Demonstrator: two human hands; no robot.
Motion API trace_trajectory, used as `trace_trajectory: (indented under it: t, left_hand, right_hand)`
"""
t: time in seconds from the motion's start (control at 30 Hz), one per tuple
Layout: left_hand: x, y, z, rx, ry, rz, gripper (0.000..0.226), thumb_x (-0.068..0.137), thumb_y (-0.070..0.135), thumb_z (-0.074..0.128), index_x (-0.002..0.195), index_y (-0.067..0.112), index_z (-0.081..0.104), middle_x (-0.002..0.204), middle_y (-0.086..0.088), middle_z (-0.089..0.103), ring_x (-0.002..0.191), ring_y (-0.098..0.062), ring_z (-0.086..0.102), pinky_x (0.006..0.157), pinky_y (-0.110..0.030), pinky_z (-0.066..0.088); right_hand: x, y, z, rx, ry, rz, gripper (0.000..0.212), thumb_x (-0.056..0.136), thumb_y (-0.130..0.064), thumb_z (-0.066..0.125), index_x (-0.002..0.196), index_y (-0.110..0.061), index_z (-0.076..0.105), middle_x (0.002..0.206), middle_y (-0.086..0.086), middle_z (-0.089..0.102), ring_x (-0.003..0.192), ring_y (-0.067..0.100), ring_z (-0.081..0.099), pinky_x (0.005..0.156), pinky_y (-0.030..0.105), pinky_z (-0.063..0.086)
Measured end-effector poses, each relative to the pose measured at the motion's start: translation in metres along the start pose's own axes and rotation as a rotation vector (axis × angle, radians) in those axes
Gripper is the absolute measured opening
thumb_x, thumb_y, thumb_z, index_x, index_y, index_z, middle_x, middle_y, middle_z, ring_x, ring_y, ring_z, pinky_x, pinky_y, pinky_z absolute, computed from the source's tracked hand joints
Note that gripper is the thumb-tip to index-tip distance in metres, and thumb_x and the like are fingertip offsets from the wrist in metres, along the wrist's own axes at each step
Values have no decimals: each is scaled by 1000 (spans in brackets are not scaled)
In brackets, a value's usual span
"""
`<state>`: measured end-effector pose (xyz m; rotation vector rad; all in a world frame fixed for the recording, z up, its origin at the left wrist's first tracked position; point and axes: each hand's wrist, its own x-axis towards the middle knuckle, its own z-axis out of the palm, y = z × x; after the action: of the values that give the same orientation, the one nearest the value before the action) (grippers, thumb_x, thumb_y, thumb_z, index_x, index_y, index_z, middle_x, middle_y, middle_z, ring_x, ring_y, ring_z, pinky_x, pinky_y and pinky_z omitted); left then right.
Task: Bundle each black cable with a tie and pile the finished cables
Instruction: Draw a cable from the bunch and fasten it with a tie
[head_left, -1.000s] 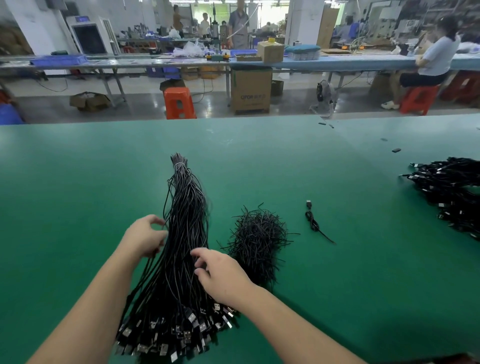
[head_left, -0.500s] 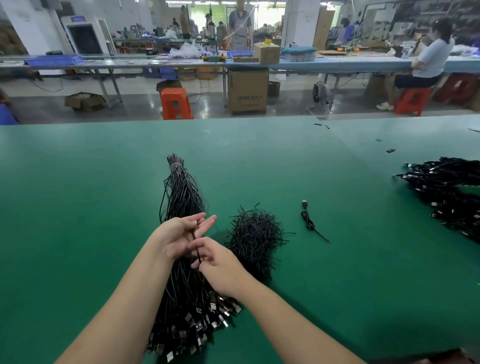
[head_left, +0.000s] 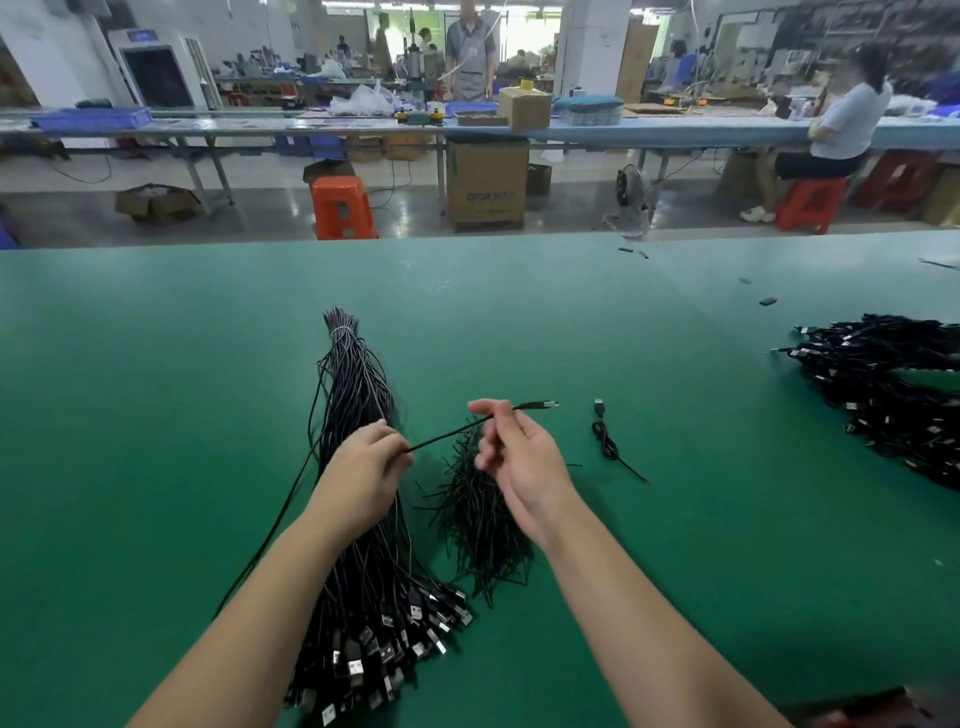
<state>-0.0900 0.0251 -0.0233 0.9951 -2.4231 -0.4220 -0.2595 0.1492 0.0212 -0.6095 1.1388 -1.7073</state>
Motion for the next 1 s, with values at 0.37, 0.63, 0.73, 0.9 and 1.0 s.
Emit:
trace_trajectory:
  t: [0.37,0.63,0.73,0.9,1.0]
  left_hand:
    - [-26,55,12,-153,-263,80,19,100,40,55,103,26,67,80,9,69,68,-11,62,68,-30,53]
    - [-21,64,-1,-341,-448,-159,34,101,53,42,104,33,70,80,5,73,65,-8,68,66,-31,59]
    - [-8,63,-20,-509,-232,-268,36,104,45,36,119,29,64,90,0,72,72,-18,71,67,-35,61]
    - [5,78,-43,-845,-291,-233,41,99,49,43,126,27,65,114,9,73,104,-1,67,91,-21,52]
    - [9,92,-41,-832,-392,-204,28,104,29,50,118,17,72,100,15,75,91,5,67,83,-10,47]
  right_hand:
    - [14,-17,-11,129,96,-46,38,107,-39,40,93,-10,60,62,-3,28,48,10,28,44,23,34]
    - [9,-19,-26,-32,8,13,24,101,-9,41,95,-2,64,63,-3,31,50,10,21,43,24,17]
    - [6,-19,-28,-104,-107,26,24,101,-17,45,92,-9,66,63,-4,37,49,10,22,40,22,21]
    - [-10,-6,-14,-337,-321,153,31,104,-39,46,87,-26,68,61,-6,34,47,10,20,38,21,20]
    - [-15,2,-2,-281,-333,219,21,103,-33,45,91,-24,59,59,-6,32,44,8,21,38,19,19]
